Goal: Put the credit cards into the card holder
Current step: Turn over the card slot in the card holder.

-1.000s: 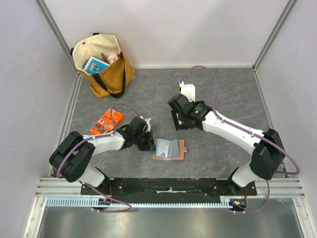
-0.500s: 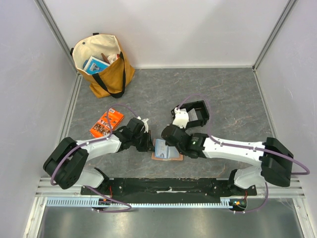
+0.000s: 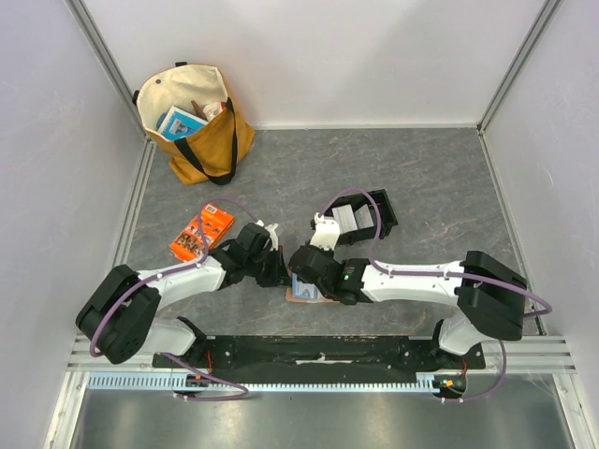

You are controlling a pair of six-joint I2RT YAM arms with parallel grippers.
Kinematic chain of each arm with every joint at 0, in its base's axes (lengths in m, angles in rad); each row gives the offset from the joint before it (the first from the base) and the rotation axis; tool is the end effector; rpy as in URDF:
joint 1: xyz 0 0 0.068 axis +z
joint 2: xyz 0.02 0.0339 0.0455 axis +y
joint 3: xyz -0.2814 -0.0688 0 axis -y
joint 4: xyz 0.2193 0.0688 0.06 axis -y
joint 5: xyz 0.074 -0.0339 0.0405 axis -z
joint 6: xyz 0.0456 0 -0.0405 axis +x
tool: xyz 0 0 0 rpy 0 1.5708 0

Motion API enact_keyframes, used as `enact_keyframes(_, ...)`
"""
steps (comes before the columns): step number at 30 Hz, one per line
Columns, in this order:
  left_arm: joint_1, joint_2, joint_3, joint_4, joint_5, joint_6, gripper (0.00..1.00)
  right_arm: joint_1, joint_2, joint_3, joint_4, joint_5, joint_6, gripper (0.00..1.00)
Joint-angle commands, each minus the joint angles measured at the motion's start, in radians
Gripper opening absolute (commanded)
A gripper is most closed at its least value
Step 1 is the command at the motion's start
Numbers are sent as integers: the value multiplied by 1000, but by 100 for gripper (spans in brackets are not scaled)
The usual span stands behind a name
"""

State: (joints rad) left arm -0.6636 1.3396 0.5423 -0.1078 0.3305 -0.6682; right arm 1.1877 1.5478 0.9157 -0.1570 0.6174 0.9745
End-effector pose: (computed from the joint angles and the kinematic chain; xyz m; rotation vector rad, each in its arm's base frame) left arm 0.1673 -0.1496 0.1803 0.1476 2.6676 -0.9194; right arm 0.1382 0.2723 0.2348 0.0536 2.2277 0.4720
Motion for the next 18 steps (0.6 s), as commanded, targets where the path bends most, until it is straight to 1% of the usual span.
enact_keyframes(1,-4,-25,-5,5,1,-27,2,7,21,58,45,36,13,0)
enact_keyframes(9,-5,-26,-5,7,-1,-25,2,10,3,63,50,51,-5,0)
enact_keyframes(18,-2,-30,-5,8,-1,-27,2,15,46,68,7,70,-2,0)
